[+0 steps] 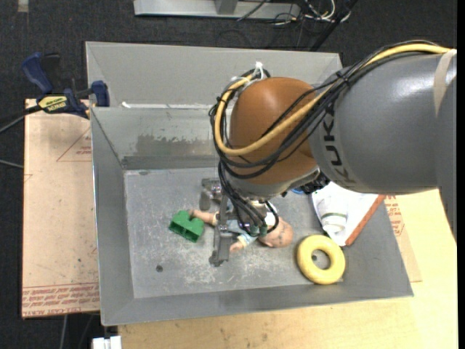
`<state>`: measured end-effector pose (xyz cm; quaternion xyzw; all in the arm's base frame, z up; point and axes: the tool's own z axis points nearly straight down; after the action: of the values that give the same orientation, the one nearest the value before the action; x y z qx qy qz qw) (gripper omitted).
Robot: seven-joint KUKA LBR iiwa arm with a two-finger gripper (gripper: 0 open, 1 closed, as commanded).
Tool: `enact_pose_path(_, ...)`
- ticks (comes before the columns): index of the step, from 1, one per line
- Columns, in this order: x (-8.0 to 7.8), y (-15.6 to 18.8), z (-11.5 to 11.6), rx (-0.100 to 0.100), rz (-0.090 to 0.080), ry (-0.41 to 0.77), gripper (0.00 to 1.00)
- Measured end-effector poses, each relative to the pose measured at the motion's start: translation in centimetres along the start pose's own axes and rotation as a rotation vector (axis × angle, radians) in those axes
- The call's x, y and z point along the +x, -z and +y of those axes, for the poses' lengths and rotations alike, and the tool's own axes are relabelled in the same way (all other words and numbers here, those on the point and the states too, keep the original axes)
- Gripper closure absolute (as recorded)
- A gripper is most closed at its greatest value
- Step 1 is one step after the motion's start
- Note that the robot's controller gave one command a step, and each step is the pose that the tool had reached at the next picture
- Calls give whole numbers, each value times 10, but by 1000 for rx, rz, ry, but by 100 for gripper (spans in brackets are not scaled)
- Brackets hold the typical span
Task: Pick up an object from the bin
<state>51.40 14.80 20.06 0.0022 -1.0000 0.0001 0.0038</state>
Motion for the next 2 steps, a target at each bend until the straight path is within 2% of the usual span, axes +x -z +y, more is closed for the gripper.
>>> enact_pose_path(1,-1,4,-1,-1,-7,-4,0)
enact_pose_path(2,-14,-31,-10,-3,-13,54,0)
